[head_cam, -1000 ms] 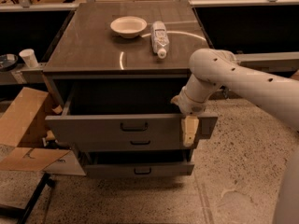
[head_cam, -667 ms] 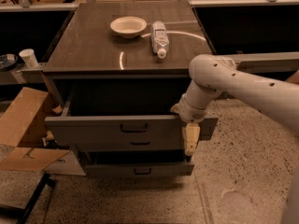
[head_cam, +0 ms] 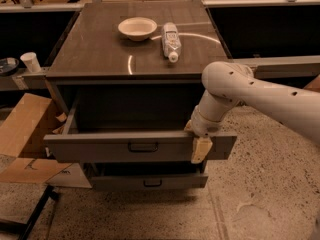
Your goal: Open top drawer
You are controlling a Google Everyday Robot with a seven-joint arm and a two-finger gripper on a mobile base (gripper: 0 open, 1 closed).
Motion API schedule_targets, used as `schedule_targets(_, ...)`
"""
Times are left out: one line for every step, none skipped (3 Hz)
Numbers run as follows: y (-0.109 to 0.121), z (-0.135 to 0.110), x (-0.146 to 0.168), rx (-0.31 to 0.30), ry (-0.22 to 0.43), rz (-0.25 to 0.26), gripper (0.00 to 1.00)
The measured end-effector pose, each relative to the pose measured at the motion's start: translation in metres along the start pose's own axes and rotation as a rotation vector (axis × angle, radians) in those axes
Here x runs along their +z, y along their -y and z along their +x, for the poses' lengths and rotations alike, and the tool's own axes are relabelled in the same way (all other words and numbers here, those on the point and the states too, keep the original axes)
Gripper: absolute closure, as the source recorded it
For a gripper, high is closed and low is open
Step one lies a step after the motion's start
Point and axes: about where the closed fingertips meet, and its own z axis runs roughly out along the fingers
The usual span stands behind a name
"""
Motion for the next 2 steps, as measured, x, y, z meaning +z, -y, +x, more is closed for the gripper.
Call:
schedule_targets(-0.03,-0.003,0.004,0.016,0.007,-0.016,0.65)
schedule_targets(-0.066,-0.01,0.007,0.068,0.026,-0.012,0.7)
